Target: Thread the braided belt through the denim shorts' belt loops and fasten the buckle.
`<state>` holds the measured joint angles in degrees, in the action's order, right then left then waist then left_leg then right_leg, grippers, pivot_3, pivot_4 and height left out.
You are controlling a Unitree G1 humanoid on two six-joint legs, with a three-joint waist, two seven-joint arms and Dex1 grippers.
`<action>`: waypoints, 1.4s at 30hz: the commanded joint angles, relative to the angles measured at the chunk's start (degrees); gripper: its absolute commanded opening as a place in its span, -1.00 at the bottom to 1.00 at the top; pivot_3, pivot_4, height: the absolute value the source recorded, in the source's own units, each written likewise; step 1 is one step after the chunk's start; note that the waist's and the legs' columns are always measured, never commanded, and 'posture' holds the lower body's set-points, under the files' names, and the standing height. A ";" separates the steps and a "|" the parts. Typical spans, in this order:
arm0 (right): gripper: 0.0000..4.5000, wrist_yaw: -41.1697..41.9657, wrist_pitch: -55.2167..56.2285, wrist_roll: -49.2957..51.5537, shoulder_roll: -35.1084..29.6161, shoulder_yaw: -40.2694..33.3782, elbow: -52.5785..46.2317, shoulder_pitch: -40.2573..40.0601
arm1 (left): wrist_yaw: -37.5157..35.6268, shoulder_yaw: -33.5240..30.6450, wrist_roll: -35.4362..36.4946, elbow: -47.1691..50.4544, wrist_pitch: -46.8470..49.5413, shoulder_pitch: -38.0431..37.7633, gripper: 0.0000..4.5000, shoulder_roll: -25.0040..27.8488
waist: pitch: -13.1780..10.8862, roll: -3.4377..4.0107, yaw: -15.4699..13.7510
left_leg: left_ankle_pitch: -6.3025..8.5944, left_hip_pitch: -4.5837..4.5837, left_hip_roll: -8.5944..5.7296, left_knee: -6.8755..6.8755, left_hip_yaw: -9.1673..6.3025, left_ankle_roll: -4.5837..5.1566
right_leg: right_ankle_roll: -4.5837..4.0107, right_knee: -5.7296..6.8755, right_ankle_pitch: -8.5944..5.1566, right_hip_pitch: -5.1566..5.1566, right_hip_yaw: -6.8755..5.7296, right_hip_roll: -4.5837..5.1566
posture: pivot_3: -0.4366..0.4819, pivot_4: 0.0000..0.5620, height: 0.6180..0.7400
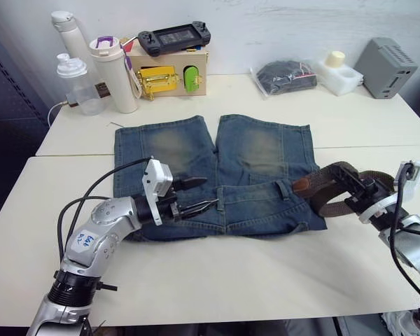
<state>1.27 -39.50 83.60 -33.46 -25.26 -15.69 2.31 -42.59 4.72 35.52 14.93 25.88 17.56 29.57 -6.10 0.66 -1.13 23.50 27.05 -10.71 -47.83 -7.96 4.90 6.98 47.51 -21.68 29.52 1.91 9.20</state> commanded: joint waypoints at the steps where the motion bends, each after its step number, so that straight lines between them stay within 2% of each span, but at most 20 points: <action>1: -1.00 1.23 0.68 -2.93 2.25 1.14 -1.07 0.34 | -0.29 -0.80 -0.35 1.57 0.31 0.66 0.55 -0.66 | 0.00 0.00 -0.04 | 0.00 0.00 0.00 -0.01 0.00 0.00 | 0.00 0.00 0.00 0.00 0.01 -0.01 | -0.05 -0.47 -0.55; 6: -1.00 1.37 0.55 -6.67 5.18 3.65 -0.96 1.09 | -0.72 0.17 -1.06 2.52 0.85 0.90 0.55 -1.15 | 0.00 0.00 -0.21 | 0.00 0.01 -0.02 -0.08 -0.02 0.00 | 0.00 0.01 0.00 -0.01 0.00 -0.03 | -0.05 -0.47 -0.55; 11: -1.00 0.88 0.86 -8.89 7.82 4.40 -1.20 2.54 | -3.01 2.65 -5.61 0.68 -1.63 3.98 0.55 -1.19 | 0.00 0.00 -0.23 | 0.00 0.04 -0.02 -0.11 -0.01 0.00 | 0.00 0.02 0.00 0.00 0.01 -0.03 | -0.05 -0.47 -0.55; 15: -1.00 0.06 -1.30 -9.01 8.03 5.24 -1.08 3.07 | -5.33 6.69 -13.55 -3.47 -8.12 8.94 0.55 -1.46 | 0.00 0.00 -0.28 | 0.00 0.05 -0.03 -0.11 -0.01 0.00 | 0.00 0.01 0.00 0.01 -0.01 -0.03 | -0.05 -0.47 -0.55; 19: -1.00 -8.38 -7.07 -5.96 8.70 5.97 2.98 4.55 | -6.65 12.51 -24.83 -10.73 -19.53 15.94 0.55 -2.60 | 0.01 -0.01 -0.25 | 0.00 0.10 -0.03 -0.15 -0.02 0.00 | 0.00 0.01 0.00 0.00 0.00 0.00 | -0.05 -0.47 -0.55; 23: -1.00 -12.72 -8.94 -2.26 10.37 4.40 5.83 6.30 | -5.90 17.12 -34.61 -19.83 -32.59 21.63 0.55 -4.57 | 0.06 -0.11 -0.24 | 0.00 0.12 -0.03 -0.16 -0.01 0.00 | 0.00 -0.01 0.00 0.00 0.00 0.03 | -0.05 -0.47 -0.55; 26: -1.00 -14.82 -9.92 -0.71 11.00 3.75 7.75 7.38 | -4.17 20.22 -41.73 -27.60 -42.72 25.22 0.55 -5.89 | 0.08 -0.16 -0.07 | 0.00 0.12 -0.03 -0.15 -0.01 0.00 | 0.00 0.01 0.00 0.02 -0.01 0.01 | -0.05 -0.47 -0.55; 32: -1.00 -17.56 -10.83 4.24 12.98 2.48 9.30 7.37 | 3.82 23.29 -53.21 -40.22 -56.99 30.91 0.55 -8.86 | 0.11 -0.50 -0.08 | 0.00 0.12 -0.03 -0.16 -0.03 0.00 | 0.01 0.03 0.00 0.00 0.00 0.00 | -0.05 -0.47 -0.55; 42: -1.00 -18.92 -10.25 7.55 14.78 2.82 7.76 5.87 | 12.51 25.07 -59.76 -54.92 -68.19 33.37 0.55 -15.30 | 0.21 -0.68 0.44 | 0.00 0.11 -0.02 -0.14 -0.23 0.00 | 0.03 0.08 0.02 0.00 0.03 -0.09 | -0.05 -0.47 -0.55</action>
<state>-16.72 -48.73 89.28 -20.02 -23.79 -8.30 9.91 -31.51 28.59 -22.46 -38.51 -40.80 50.88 14.90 -5.90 -0.02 -0.69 23.50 27.17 -10.73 -47.97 -8.24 4.89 7.01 47.59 -21.66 29.50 1.94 9.11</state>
